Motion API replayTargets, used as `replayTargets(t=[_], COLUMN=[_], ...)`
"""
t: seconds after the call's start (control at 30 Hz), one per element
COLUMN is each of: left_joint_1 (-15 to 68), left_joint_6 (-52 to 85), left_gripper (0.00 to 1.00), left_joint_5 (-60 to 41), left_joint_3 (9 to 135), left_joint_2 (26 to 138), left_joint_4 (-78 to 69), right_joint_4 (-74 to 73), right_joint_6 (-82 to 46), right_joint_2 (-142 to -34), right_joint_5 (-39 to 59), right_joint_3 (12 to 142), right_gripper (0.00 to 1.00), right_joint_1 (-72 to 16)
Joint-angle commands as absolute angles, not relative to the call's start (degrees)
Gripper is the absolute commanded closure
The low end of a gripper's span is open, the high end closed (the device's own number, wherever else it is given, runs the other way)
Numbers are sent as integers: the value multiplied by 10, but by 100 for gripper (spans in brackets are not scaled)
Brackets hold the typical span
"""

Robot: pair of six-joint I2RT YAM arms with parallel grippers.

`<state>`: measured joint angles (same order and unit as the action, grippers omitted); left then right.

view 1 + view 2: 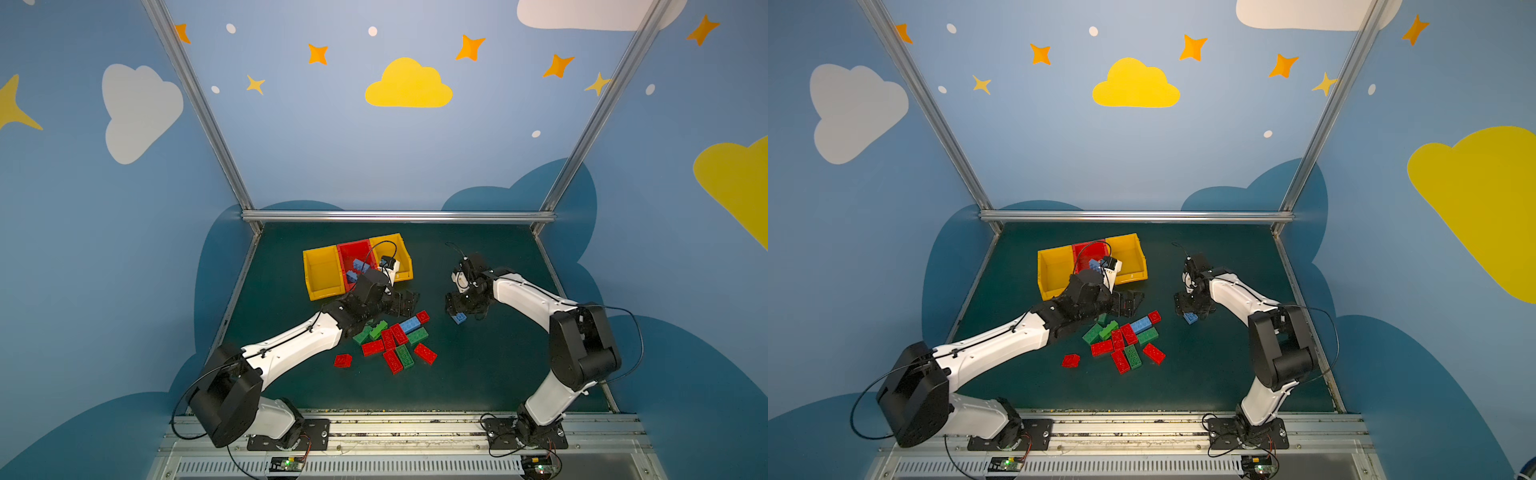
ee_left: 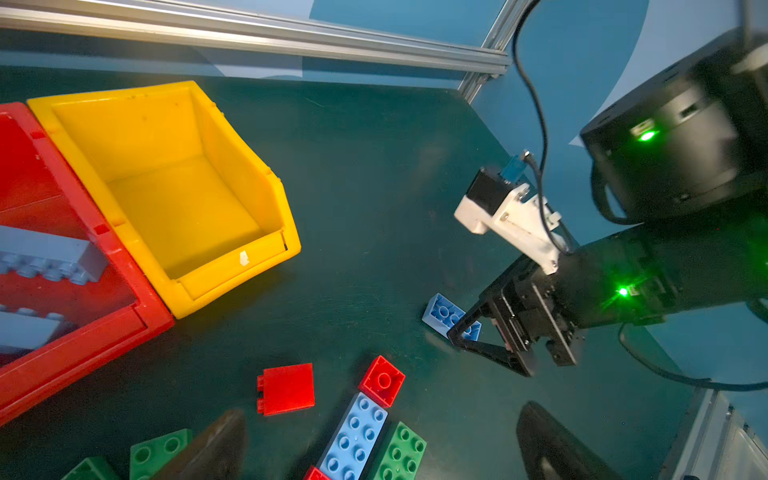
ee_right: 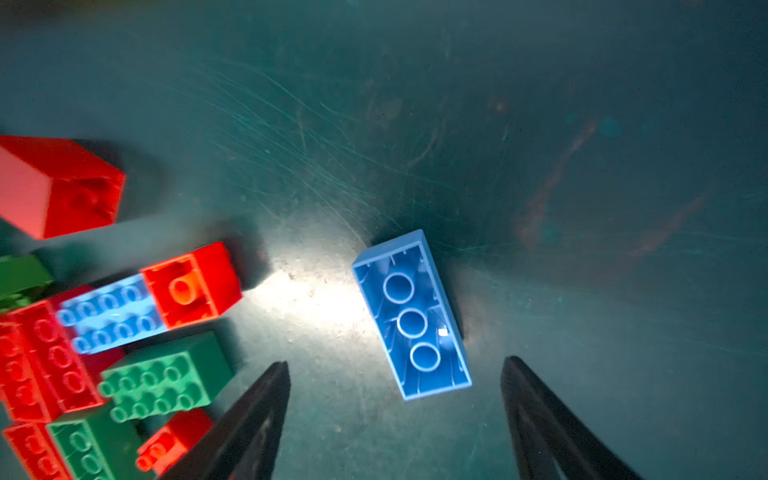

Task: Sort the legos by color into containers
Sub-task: 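Move the right gripper to a third light-blue brick near the pile, then grasp the light-blue brick with the right gripper and drop it into the red bin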

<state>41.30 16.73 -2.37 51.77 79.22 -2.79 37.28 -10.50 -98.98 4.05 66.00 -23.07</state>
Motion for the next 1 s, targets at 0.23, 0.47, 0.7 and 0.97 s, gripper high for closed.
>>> replayTargets(t=[0.23,0.47,0.7,0.97], left_joint_1=[413,407,387,333], left_joint_6=[183,174,172,211], left_gripper=[0,0,0,0], left_joint_5=[56,68,70,78], left_joint_3=[469,465,451,417], left_joint_2=[725,716,694,652], left_joint_4=[0,12,20,43], right_joint_4=[356,374,431,428], right_joint_6=[-102,-103,-115,-133], right_joint_2=[-1034,-1085,-1071,-1087], right_joint_5=[45,30,12,96], right_joint_3=[667,695,752,932], right_gripper=[30,60,77,76], right_joint_1=[-242,-268,-306,-358])
